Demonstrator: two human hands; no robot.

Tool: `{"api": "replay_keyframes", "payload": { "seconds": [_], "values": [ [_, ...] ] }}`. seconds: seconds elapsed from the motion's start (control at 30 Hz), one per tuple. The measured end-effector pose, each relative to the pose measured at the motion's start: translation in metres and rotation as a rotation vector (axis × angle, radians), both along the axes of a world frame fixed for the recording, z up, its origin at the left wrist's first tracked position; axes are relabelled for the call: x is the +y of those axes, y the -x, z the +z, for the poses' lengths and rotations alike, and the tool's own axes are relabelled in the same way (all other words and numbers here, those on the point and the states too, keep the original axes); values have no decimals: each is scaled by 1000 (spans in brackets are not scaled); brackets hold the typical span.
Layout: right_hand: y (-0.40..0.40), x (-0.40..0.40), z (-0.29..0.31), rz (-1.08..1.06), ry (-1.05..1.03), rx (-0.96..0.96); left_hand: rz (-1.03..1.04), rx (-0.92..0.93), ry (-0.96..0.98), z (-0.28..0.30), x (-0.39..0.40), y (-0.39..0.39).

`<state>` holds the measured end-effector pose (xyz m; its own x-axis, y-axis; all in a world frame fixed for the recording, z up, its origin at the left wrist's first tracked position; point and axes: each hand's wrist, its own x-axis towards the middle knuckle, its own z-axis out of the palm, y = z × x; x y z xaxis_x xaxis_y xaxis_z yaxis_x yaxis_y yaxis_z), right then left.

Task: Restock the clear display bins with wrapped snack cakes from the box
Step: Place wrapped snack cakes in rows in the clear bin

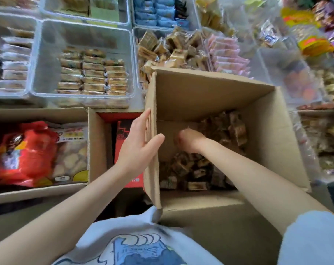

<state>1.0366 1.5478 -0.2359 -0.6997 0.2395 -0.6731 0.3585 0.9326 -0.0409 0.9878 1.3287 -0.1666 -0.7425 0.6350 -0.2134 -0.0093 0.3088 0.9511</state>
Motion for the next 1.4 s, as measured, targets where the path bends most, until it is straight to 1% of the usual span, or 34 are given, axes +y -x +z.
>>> {"api": "replay_keyframes", "payload": {
  "seconds": [0.1,0.17,0.23,0.3,0.33,0.4,0.43,0.5,0.6,0.63,0.7,0.73,0.87,0.9,0.93,0.97,1.03,1.13,1.23,1.33,1.4],
  "values": [
    [-7,-2,-36,183,14,-135,48,-28,-11,0,2,-5],
    [-15,-8,-52,318,-47,-229,59,-27,-8,0,4,-6],
    [-20,-15,-65,428,-132,-281,70,-32,-6,1,5,-6],
    [-25,-22,-75,462,-176,-278,74,-35,-11,3,6,-7],
    [-27,-22,-77,459,-167,-262,74,-34,-14,3,6,-7],
    [-30,-19,-78,403,-82,-229,74,-36,-13,5,7,-8],
    [-30,-14,-76,337,-13,-209,75,-38,-10,6,8,-9],
    [-22,-1,-62,139,112,-162,76,-41,-5,7,9,-9],
    [-3,24,-14,-174,297,22,68,-46,3,7,12,-12],
    [0,30,5,-291,403,79,61,-53,8,7,13,-12],
    [-1,35,48,-526,744,167,44,-63,17,6,14,-13],
    [-4,36,68,-601,920,211,38,-63,18,6,14,-13],
    [-16,26,122,-731,1537,329,23,-59,6,3,11,-11],
    [-15,21,131,-772,1645,352,10,-59,10,3,10,-10],
    [-11,15,137,-804,1703,386,-9,-58,14,3,9,-7],
    [-5,9,142,-811,1708,431,-32,-55,16,3,7,-2],
    [13,-3,150,-802,1637,528,-62,-40,17,2,3,14],
    [50,-23,160,-790,1506,630,-12,41,46,-2,-9,54],
    [92,-44,165,-730,1270,695,28,243,175,-11,-28,110],
    [139,-62,164,-614,945,760,74,444,372,-30,-54,181],
    [172,-70,157,-536,755,748,75,572,517,-46,-71,229]
  ]
}}
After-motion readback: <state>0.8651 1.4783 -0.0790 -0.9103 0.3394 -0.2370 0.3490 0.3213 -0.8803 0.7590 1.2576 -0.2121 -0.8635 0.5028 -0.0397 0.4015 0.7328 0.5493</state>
